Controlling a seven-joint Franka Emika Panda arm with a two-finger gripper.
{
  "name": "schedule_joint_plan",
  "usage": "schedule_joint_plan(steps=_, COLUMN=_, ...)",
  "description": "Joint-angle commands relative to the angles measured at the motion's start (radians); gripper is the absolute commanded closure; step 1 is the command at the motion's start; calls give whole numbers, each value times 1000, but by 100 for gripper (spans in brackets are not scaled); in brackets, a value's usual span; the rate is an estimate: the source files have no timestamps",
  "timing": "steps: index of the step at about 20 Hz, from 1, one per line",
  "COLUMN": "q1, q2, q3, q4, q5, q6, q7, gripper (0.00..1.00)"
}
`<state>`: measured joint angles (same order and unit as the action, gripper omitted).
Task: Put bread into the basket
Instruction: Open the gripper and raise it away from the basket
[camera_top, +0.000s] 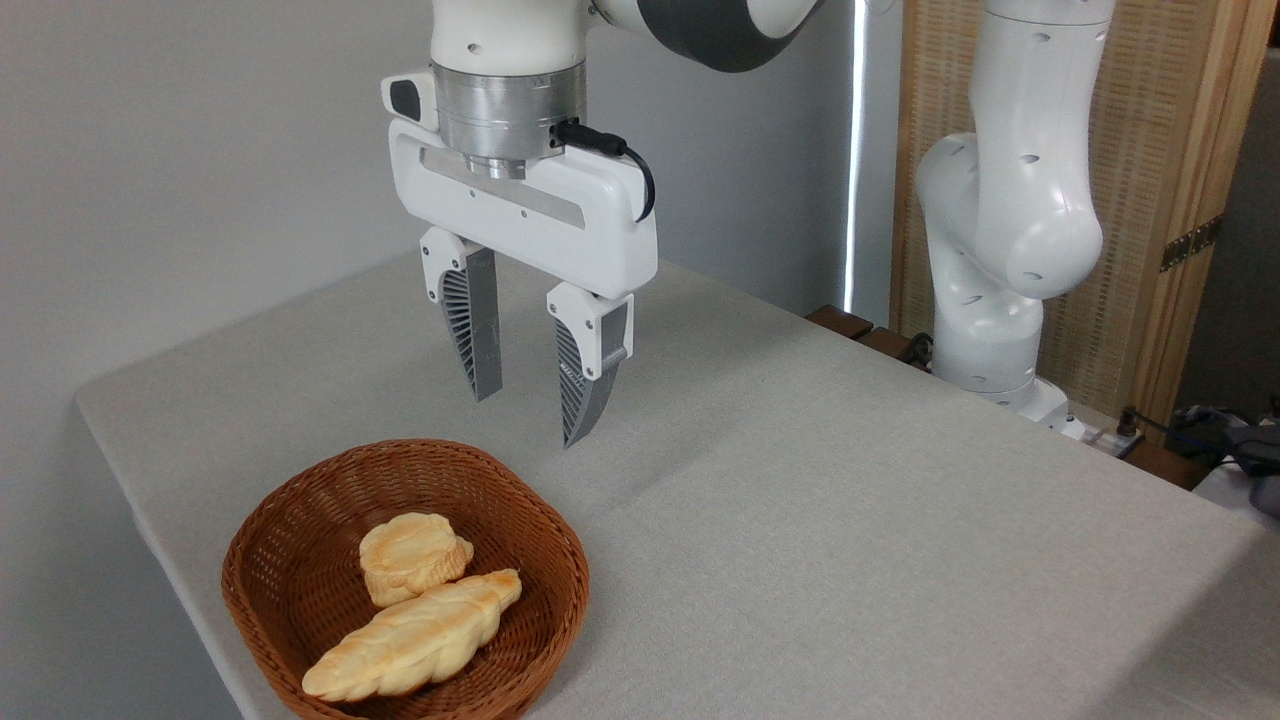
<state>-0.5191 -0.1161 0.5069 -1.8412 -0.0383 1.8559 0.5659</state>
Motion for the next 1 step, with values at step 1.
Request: schedule_joint_plan(steps=1, q1=1, q2=9, q3=5, q4=17, q5=3, q6=-23, q7=-14, gripper=0)
